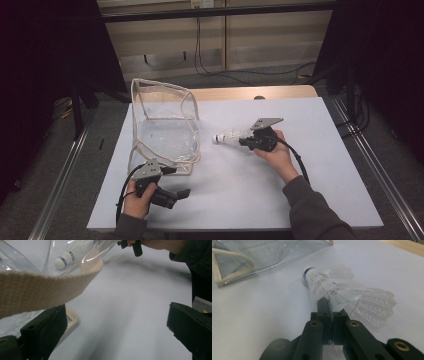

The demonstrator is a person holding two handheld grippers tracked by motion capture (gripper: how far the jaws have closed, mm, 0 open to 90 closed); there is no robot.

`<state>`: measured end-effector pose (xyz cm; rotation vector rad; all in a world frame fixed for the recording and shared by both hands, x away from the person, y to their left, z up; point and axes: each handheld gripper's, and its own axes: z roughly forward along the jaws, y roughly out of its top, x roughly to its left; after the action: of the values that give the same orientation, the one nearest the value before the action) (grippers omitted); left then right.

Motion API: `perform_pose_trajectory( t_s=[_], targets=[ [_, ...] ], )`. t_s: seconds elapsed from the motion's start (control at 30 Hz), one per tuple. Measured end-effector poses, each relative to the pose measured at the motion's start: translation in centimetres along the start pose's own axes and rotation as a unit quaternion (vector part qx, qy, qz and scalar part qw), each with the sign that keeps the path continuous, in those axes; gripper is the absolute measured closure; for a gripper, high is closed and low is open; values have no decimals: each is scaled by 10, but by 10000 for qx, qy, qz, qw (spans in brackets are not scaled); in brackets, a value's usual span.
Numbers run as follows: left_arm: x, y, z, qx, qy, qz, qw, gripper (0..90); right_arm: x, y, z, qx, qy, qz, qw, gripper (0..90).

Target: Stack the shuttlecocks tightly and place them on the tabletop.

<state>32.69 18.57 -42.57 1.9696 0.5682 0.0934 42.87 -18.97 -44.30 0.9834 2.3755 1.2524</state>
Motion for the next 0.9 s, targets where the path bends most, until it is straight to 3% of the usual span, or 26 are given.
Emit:
perform_pose_trajectory(
  t_s=[0.37, 0.9],
  targets=[
    [0, 0, 0, 8, 7, 10, 10000, 32, 2, -1, 2, 44, -7, -14, 10000, 871],
    [1, 0, 0, 13, 11, 3, 10000, 32, 3, -4, 3, 232, -25, 57, 9997, 742]
  ],
)
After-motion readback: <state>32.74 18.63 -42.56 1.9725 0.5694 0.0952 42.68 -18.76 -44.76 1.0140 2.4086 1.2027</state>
